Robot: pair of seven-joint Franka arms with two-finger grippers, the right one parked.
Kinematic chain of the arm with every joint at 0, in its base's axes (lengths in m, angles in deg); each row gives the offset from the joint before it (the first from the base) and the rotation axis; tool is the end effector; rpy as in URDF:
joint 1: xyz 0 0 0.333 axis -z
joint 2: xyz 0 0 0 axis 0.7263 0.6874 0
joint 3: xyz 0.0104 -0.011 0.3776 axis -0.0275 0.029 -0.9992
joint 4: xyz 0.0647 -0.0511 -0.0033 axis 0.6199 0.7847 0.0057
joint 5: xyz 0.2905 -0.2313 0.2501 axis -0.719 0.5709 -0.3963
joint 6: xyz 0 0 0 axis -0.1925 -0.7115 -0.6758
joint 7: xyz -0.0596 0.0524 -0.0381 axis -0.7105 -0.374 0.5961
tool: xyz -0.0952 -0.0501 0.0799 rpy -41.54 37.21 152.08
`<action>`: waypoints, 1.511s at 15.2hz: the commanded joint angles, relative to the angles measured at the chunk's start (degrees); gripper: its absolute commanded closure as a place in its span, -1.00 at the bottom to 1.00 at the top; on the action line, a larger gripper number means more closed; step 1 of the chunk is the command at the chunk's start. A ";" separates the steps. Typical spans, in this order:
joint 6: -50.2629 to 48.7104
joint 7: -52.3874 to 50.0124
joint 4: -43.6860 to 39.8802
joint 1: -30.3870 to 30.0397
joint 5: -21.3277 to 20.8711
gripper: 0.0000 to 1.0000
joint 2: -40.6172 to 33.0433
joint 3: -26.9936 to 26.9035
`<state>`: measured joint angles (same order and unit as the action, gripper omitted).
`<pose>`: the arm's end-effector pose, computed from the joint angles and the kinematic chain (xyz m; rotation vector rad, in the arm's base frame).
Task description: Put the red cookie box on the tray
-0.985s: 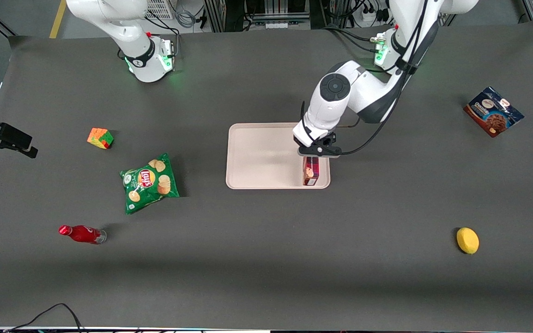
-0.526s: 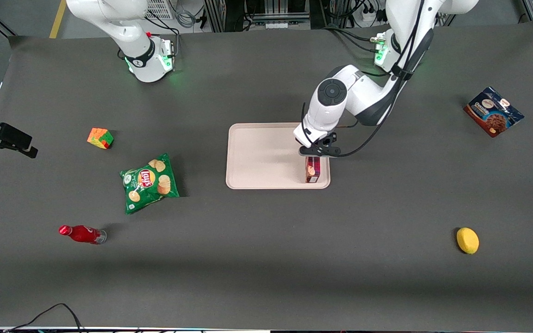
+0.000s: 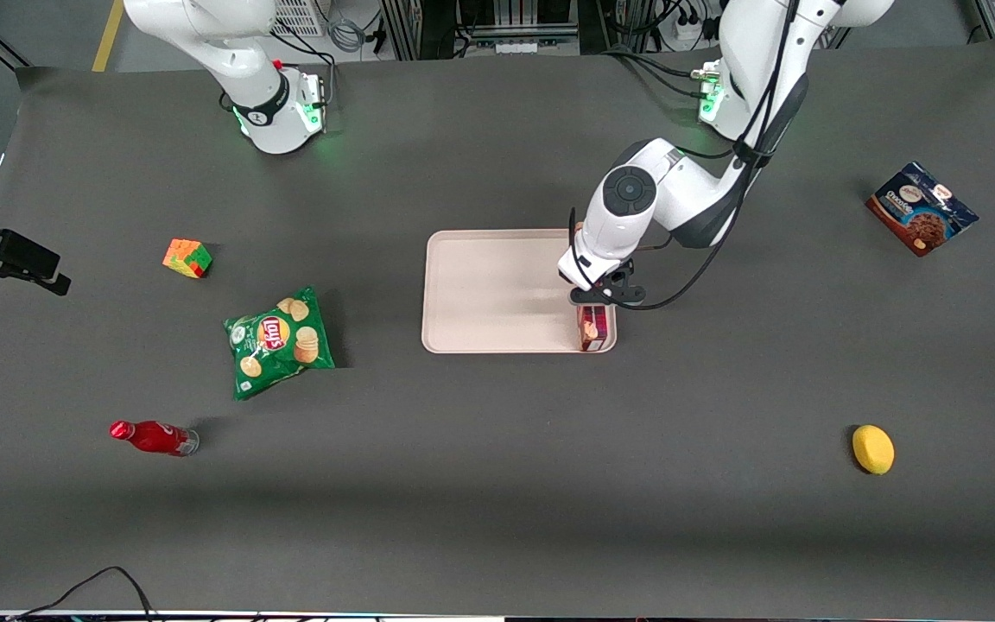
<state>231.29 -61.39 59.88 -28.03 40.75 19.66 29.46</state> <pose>0.4757 -0.3961 0.2122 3.0833 0.0469 -0.0686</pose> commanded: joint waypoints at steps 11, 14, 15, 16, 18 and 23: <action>-24.95 1.15 -18.32 0.61 -0.93 -1.00 -3.58 -2.38; -35.08 15.09 -26.16 0.09 7.24 -1.00 -5.86 -8.25; -37.72 19.67 -28.01 -0.70 7.87 -1.00 -6.83 -10.36; -39.83 24.59 -29.42 -1.66 7.87 -1.00 -7.88 -12.12; -42.57 32.69 -31.09 -3.51 7.87 -1.00 -10.60 -15.55; -46.61 35.18 -31.89 -6.15 8.05 -1.00 -18.43 -23.90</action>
<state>187.99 -27.36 27.96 -33.68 47.89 5.92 8.82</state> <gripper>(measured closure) 0.000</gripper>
